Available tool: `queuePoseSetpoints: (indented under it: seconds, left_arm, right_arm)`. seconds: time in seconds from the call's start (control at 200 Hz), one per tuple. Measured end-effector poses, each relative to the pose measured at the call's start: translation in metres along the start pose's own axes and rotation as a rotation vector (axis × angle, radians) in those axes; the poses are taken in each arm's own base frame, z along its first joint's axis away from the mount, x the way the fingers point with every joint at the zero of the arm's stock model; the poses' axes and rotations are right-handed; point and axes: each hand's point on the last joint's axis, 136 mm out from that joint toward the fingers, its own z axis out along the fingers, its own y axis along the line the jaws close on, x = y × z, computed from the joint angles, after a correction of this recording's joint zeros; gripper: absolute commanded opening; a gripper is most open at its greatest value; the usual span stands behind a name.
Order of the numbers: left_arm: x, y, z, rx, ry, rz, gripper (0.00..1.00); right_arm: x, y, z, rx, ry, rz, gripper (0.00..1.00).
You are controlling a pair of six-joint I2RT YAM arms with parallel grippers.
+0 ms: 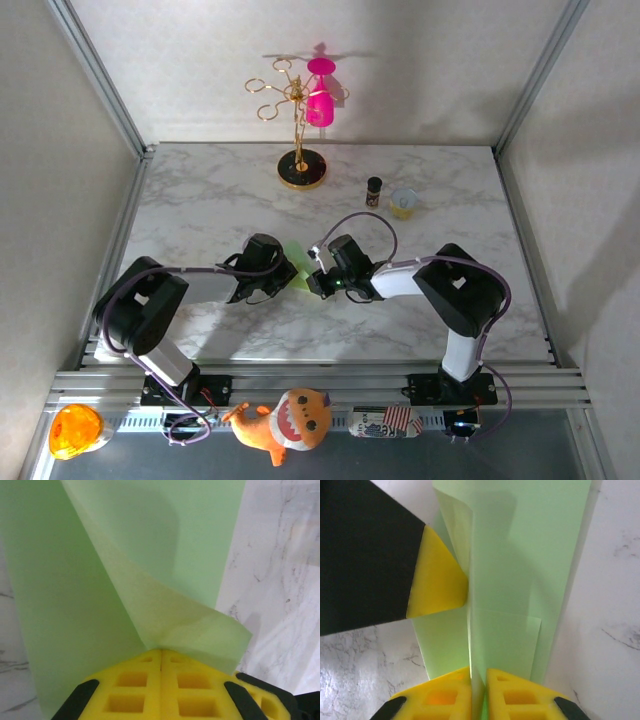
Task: Fold a paper plane with a square sheet of paper (pick it up from the middle)
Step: Fourth fold the wing at the center of the table.
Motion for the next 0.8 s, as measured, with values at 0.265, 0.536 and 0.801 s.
queuePoseSetpoints:
  seconds: [0.265, 0.536, 0.801]
  left_arm:
    - [0.0013, 0.0047, 0.0011, -0.017, 0.006, 0.012, 0.02]
    - [0.0023, 0.0076, 0.0010, -0.029, 0.010, 0.012, 0.03]
    - [0.0024, 0.0080, 0.0010, -0.030, 0.010, 0.012, 0.05]
  right_arm:
    - [-0.0001, 0.0012, 0.0008, -0.025, 0.022, 0.041, 0.17]
    - [0.0000, 0.0024, 0.0004, -0.029, 0.034, 0.043, 0.20]
    - [-0.0023, 0.0055, -0.0070, -0.026, 0.044, 0.023, 0.22]
